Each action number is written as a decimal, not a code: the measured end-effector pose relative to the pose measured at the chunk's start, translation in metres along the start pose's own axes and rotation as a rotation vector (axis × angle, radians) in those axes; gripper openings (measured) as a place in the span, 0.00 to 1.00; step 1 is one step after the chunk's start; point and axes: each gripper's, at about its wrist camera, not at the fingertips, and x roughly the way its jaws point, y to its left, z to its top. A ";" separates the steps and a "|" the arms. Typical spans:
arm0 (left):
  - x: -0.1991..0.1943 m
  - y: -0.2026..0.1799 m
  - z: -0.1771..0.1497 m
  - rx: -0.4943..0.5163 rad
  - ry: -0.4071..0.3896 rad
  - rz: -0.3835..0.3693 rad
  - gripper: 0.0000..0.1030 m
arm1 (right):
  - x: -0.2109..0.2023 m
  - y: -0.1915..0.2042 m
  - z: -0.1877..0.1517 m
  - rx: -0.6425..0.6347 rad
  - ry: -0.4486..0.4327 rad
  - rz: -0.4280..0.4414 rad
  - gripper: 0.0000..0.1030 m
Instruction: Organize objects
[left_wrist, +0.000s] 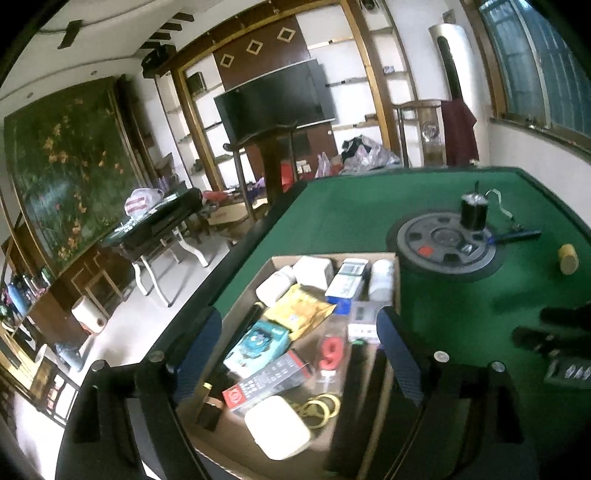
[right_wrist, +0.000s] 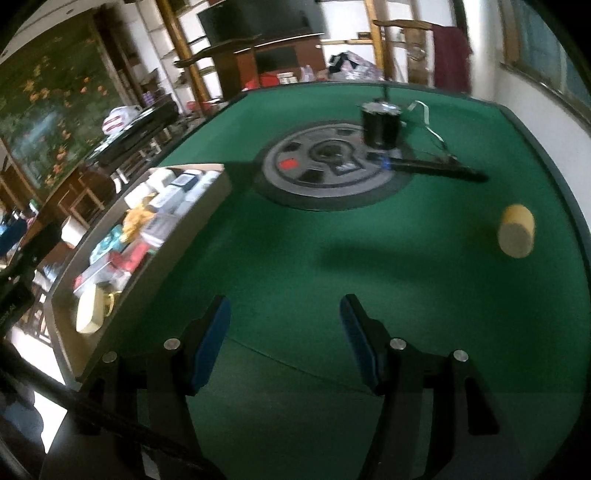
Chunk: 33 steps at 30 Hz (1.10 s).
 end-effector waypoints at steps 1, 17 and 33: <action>-0.002 -0.003 0.002 -0.005 -0.004 0.002 0.87 | 0.000 0.004 0.000 -0.009 -0.001 0.003 0.59; -0.021 -0.024 0.006 -0.069 -0.036 -0.012 0.93 | 0.002 0.058 0.000 -0.090 -0.020 0.056 0.65; -0.006 0.012 -0.005 -0.190 -0.001 -0.021 0.93 | 0.009 0.077 -0.003 -0.108 0.004 0.042 0.65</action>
